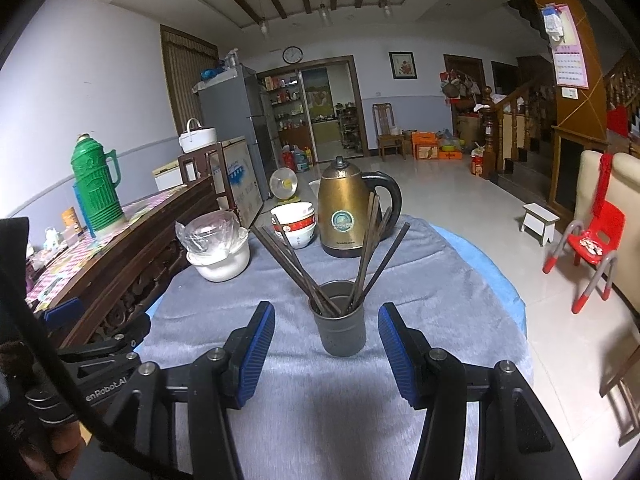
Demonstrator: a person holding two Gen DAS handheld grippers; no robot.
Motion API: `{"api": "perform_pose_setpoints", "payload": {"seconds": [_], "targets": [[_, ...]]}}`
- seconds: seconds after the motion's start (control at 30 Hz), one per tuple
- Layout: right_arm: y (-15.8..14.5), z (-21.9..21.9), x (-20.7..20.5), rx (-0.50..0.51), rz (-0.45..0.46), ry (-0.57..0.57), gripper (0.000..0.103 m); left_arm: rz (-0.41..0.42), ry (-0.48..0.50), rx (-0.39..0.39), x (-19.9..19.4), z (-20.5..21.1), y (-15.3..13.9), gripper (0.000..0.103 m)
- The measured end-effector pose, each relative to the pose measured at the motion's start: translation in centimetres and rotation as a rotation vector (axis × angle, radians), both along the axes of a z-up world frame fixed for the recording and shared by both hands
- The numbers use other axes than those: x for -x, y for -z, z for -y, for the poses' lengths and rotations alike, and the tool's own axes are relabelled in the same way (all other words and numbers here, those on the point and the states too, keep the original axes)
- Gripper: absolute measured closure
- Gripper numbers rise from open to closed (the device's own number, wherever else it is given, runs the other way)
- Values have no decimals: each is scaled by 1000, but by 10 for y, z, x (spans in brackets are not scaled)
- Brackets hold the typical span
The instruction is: Organize utensils
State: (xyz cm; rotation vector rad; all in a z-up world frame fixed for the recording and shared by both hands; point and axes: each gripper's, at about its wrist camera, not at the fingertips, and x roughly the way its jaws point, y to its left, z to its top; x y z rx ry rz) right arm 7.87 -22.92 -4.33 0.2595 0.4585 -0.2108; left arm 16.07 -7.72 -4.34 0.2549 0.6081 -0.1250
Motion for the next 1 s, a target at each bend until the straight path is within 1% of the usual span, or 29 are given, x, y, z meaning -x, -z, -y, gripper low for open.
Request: {"api": "perform_pose_setpoints", "payload": {"seconds": [0.17, 0.3, 0.47, 0.77, 1.0], "targets": [[-2, 1, -7, 5, -3, 6, 45, -15, 17, 34, -7, 0, -3, 10], [-4, 1, -10, 9, -4, 10, 45, -19, 27, 46, -9, 3, -3, 10], [-2, 2, -14, 11, -13, 15, 45, -44, 34, 72, -14, 1, -2, 10], [-1, -2, -21, 24, -23, 8, 45, -60, 39, 97, -18, -2, -1, 10], [-5, -8, -25, 60, -22, 12, 45, -70, 46, 133, -23, -9, -3, 10]]}}
